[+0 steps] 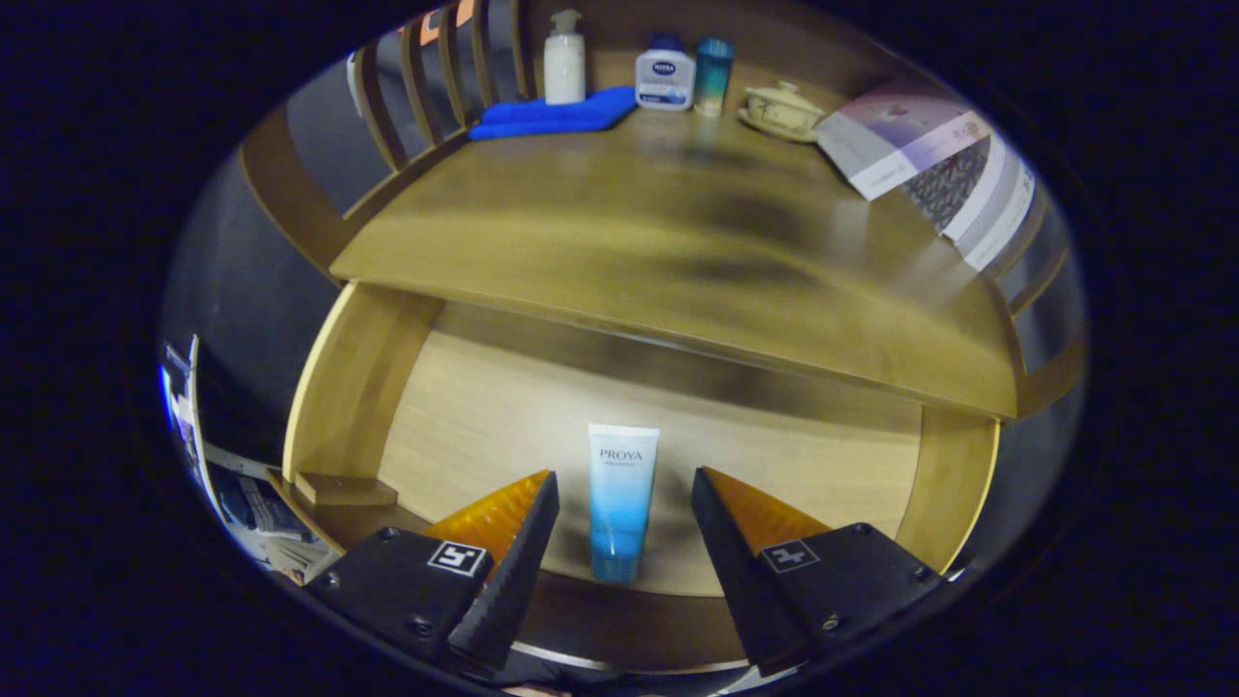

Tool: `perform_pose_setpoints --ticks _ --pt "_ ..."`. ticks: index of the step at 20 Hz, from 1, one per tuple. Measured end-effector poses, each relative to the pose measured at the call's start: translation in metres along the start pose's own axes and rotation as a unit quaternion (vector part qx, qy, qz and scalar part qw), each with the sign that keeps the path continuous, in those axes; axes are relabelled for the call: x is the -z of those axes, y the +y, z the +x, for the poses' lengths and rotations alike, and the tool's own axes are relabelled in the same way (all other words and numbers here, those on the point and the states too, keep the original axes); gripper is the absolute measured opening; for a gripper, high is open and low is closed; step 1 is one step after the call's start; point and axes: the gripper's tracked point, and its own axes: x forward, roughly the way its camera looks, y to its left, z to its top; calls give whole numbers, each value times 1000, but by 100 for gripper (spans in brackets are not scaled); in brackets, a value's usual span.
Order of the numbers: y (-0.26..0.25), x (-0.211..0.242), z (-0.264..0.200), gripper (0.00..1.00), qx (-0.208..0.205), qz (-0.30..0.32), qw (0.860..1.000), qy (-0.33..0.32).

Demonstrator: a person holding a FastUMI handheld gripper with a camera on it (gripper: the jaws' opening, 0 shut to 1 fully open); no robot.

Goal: Pull open the drawer, take out the items inside it, and place them on the countertop above the cabinet.

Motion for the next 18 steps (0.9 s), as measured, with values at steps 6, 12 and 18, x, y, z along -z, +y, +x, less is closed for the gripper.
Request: perform_pose_setpoints --ticks 6,12,18 --pt "6 19 21 85 6 -10 998 61" --pt "6 28 36 76 15 4 996 88" --pt "4 34 48 69 21 4 994 104"
